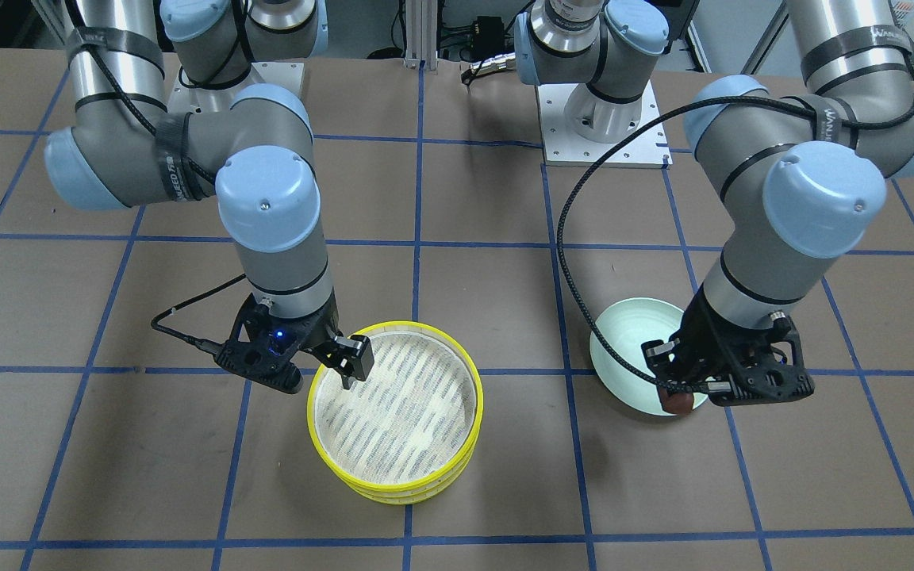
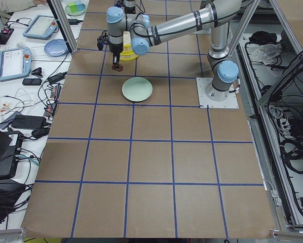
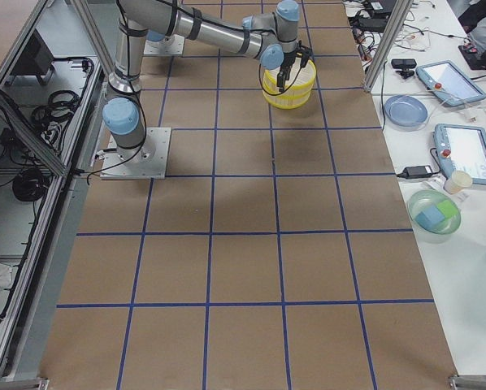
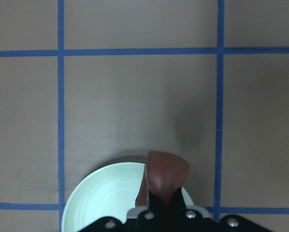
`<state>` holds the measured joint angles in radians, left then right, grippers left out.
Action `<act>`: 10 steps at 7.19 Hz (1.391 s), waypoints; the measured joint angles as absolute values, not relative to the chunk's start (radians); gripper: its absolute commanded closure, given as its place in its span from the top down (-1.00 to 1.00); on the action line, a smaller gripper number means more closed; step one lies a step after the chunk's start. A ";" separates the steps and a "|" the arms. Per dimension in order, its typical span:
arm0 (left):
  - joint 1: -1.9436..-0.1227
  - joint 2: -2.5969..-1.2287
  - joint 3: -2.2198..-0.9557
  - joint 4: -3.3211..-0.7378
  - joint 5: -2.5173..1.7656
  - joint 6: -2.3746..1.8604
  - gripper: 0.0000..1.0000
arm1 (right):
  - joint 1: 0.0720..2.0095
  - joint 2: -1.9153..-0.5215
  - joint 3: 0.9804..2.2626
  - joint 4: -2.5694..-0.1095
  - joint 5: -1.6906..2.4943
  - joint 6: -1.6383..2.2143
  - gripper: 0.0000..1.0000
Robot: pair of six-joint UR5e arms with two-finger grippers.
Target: Stack buns with steamer
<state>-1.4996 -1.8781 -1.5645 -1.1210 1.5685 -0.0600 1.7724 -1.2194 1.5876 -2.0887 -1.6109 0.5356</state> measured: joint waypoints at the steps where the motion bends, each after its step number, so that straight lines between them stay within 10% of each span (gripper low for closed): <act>1: -1.528 -1.883 -1.562 -1.090 1.501 -0.208 -1.00 | 1.757 -1.280 1.580 -2.043 -1.611 0.476 0.98; 6: -1.678 -1.932 -1.569 -0.934 1.228 -0.629 -1.00 | 1.684 -1.535 1.576 -1.673 -1.617 0.191 0.98; 7: -1.689 -1.943 -1.582 -0.912 1.194 -0.649 -0.75 | 1.678 -1.550 1.576 -1.651 -1.622 0.129 0.98; 8: -1.693 -1.958 -1.601 -0.890 1.167 -0.655 0.93 | 1.661 -1.561 1.576 -1.641 -1.625 0.060 0.99; 10: -1.695 -1.980 -1.618 -0.867 1.154 -0.656 1.00 | 1.625 -1.572 1.577 -1.640 -1.624 -0.009 0.99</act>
